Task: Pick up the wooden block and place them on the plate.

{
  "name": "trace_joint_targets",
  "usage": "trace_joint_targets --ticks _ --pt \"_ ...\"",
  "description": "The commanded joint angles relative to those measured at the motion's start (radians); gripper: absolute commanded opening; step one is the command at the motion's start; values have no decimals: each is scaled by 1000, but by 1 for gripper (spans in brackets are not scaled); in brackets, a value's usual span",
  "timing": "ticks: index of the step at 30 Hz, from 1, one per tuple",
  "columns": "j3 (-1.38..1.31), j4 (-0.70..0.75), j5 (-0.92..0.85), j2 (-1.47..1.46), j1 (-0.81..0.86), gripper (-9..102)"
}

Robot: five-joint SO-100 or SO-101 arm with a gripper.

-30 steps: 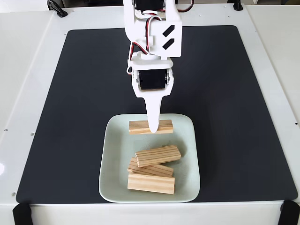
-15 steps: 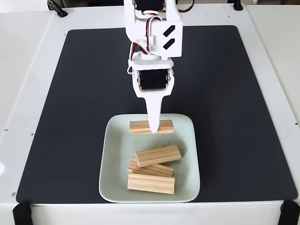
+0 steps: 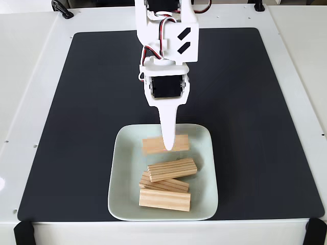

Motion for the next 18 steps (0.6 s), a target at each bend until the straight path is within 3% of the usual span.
trace_joint_targets --ticks 1,4,9,18 --pt "-34 41 2 28 6 50" --pt "-35 97 2 29 6 58" --pt "-46 115 2 31 6 54" --pt "-38 106 3 55 -9 23"
